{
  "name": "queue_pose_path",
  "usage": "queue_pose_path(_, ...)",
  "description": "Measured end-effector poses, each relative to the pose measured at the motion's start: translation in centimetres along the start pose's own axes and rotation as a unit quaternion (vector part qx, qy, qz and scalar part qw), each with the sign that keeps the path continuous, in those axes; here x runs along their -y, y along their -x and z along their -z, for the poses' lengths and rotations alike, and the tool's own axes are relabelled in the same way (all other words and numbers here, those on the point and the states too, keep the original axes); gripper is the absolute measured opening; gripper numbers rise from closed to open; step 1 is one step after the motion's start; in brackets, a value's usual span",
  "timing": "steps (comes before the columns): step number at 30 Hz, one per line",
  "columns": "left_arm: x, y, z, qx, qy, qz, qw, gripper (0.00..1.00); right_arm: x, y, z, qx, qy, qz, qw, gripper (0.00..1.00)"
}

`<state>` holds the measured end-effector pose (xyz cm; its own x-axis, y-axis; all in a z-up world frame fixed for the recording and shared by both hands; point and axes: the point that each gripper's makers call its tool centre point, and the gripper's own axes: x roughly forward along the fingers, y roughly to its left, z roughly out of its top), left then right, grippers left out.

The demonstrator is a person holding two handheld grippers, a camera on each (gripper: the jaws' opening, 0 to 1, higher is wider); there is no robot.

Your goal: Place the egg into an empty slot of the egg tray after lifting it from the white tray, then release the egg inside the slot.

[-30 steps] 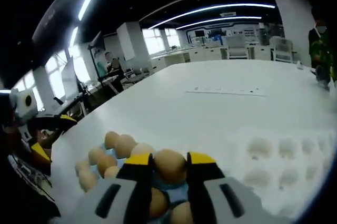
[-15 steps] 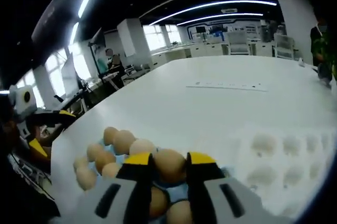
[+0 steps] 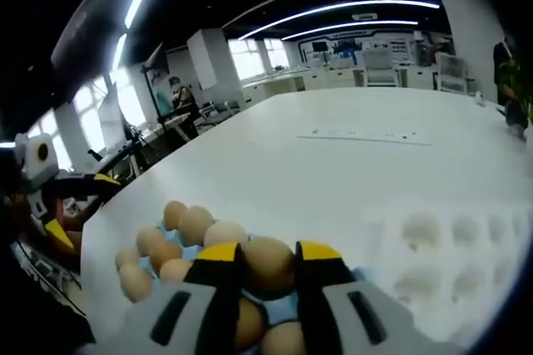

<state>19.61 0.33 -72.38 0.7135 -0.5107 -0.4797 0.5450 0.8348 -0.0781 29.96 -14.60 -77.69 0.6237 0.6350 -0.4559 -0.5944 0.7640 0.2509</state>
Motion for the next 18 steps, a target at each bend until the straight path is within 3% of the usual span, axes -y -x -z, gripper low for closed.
queue_pose_path(7, -0.40, 0.12, 0.26, -0.006, -0.006, -0.007, 0.9999, 0.81, -0.05, 0.02, 0.12, -0.001, 0.014, -0.002, 0.9999, 0.24)
queue_pose_path(18, -0.46, 0.31, 0.21, -0.003, -0.002, -0.009, 1.0000, 0.81, -0.19, 0.30, 0.16, 0.002, -0.004, -0.009, 0.9999, 0.24)
